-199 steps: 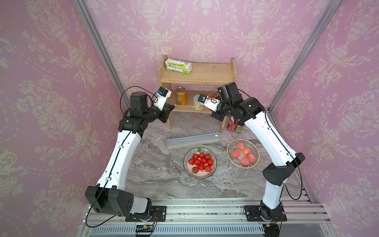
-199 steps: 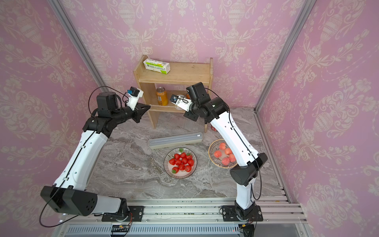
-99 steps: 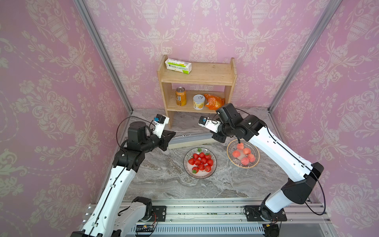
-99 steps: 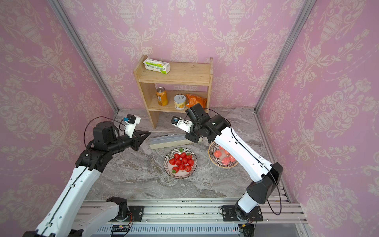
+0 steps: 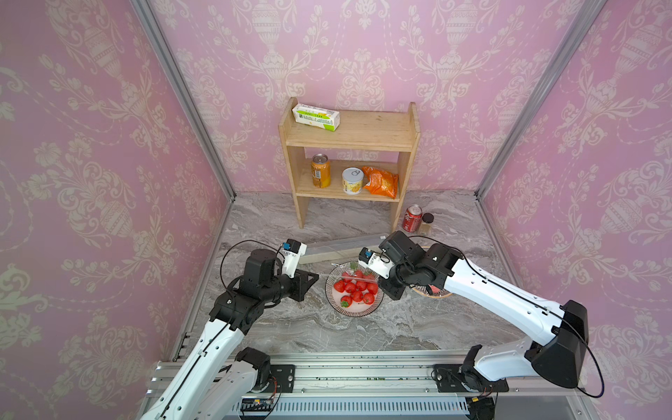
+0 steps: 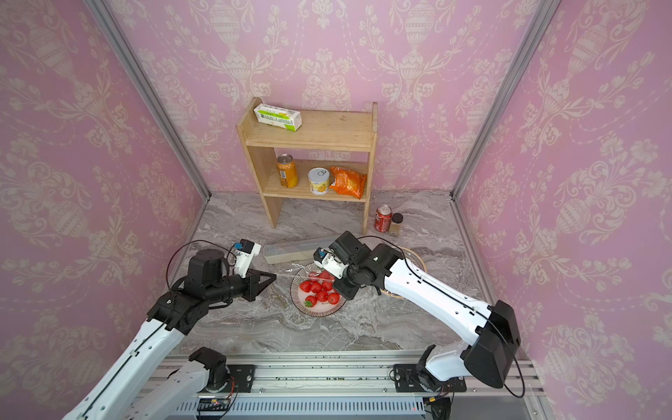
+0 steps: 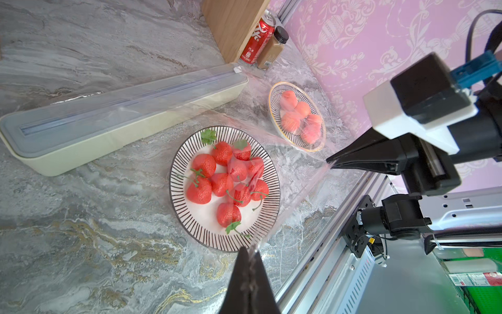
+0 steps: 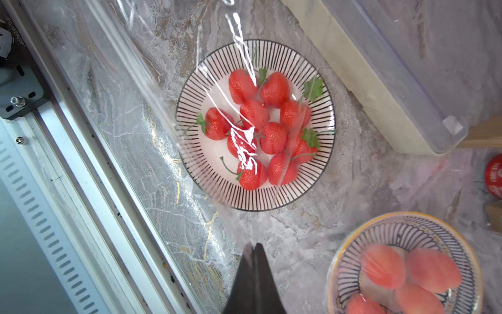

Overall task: Wrap the plate with plastic wrap
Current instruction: Cover the plate with plastic wrap.

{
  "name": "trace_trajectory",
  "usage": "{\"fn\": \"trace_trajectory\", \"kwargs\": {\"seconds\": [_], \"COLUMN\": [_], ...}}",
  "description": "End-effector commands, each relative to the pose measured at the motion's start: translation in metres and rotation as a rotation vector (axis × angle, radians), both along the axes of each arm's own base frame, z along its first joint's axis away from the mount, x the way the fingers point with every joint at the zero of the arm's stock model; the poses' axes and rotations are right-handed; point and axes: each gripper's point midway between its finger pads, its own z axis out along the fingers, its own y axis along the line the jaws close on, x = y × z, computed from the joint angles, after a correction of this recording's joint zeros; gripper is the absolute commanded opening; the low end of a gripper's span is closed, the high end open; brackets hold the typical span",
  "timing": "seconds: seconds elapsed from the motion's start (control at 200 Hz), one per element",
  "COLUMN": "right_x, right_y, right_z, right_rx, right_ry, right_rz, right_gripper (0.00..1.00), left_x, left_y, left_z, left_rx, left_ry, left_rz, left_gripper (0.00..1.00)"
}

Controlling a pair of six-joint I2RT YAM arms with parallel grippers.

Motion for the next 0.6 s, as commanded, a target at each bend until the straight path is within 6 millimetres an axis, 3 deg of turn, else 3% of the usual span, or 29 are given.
{"fn": "trace_trajectory", "kwargs": {"seconds": [0.0, 0.125, 0.14, 0.195, 0.595], "right_x": [-0.016, -0.030, -0.035, -0.042, -0.066], "right_y": [0.007, 0.004, -0.001, -0.005, -0.020], "right_z": [-0.008, -0.021, -0.032, -0.041, -0.071], "right_rx": [0.056, 0.035, 0.012, 0.000, -0.046], "right_ry": [0.091, 0.159, 0.183, 0.216, 0.329], "right_rz": [-0.063, -0.095, -0.104, -0.126, -0.206], "right_gripper": [0.00, 0.00, 0.00, 0.00, 0.00], "left_x": [-0.016, -0.028, -0.029, -0.031, -0.060], "left_y": [0.014, 0.013, 0.012, 0.009, -0.004], "left_z": [-0.032, -0.043, -0.044, -0.048, -0.093], "left_rx": [0.037, 0.009, 0.005, 0.002, 0.036], "left_ry": [0.127, 0.181, 0.186, 0.210, 0.356], "left_rz": [0.093, 0.110, 0.108, 0.108, 0.129], "left_gripper": [0.00, 0.00, 0.00, 0.00, 0.00]}}
